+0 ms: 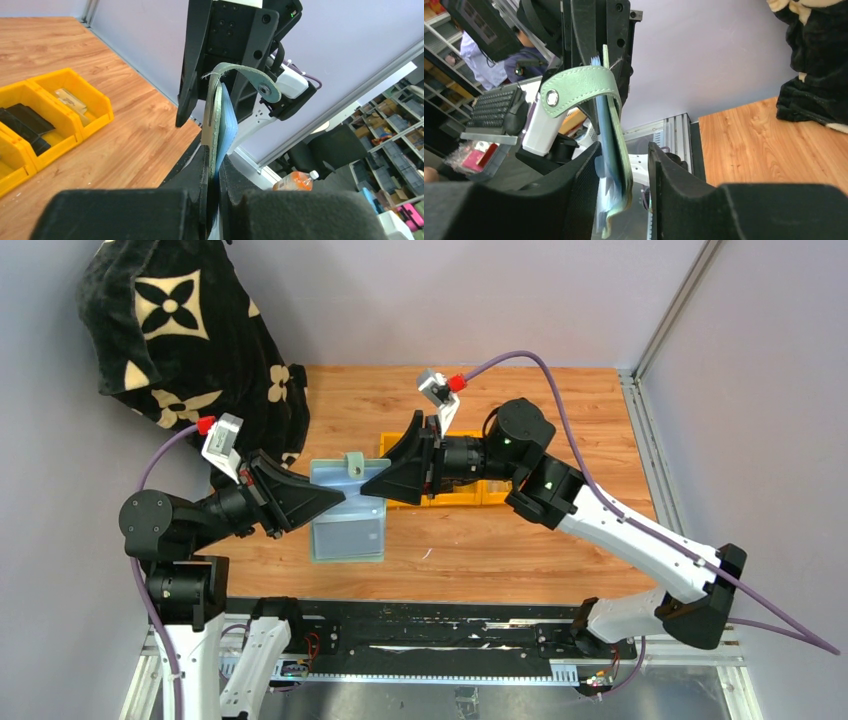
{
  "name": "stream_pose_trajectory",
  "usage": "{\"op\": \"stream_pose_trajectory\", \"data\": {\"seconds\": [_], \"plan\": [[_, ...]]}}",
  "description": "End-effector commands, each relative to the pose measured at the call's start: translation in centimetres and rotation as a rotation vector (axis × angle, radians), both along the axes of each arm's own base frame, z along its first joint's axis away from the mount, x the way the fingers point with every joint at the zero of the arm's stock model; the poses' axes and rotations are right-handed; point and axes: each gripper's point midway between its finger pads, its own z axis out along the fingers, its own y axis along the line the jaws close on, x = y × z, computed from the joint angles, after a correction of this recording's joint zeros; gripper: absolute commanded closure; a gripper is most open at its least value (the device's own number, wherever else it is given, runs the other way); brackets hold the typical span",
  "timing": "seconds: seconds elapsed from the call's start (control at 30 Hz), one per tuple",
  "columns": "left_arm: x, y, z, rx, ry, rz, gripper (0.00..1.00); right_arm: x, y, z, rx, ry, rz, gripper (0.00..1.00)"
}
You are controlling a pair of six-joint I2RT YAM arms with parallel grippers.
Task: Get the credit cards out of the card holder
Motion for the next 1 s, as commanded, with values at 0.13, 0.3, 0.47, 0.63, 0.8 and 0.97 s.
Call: {"op": "stream_pose_trajectory", "data": {"seconds": [0.13, 0.3, 0.47, 0.63, 0.8, 0.97], "plan": [[-0.7, -0.2, 0.4, -0.022, 0.018, -0.032, 1.0, -1.2, 0.8, 2.2, 0.089, -0.032, 0.045, 0.83], [-0.3, -0.1, -0.1, -0.024, 0.046, -0.02, 0.88, -1.4, 0.4, 2.6, 0.099, -0.017, 0.044, 1.0], [-0.2, -0.2, -1.6, 0.002, 0.065, -0.029, 0.54, -1.2, 0.5, 2.6, 0.06, 0.029, 0.035, 1.0], [-0.9, -0.2, -2.1, 0.031, 0.002, -0.036, 0.51, -1.5, 0.8, 2.5, 0.024, 0.083, 0.066, 1.0], [-1.8, -0.3, -2.3, 0.059, -0.053, -0.061, 0.69, -1.0, 1.1, 1.9, -0.01, 0.152, 0.064, 1.0], [-2.4, -0.2, -2.3, 0.085, -0.114, -0.058, 0.84, -1.5, 1.4, 2.0, -0.002, 0.183, 0.115, 1.0]]}}
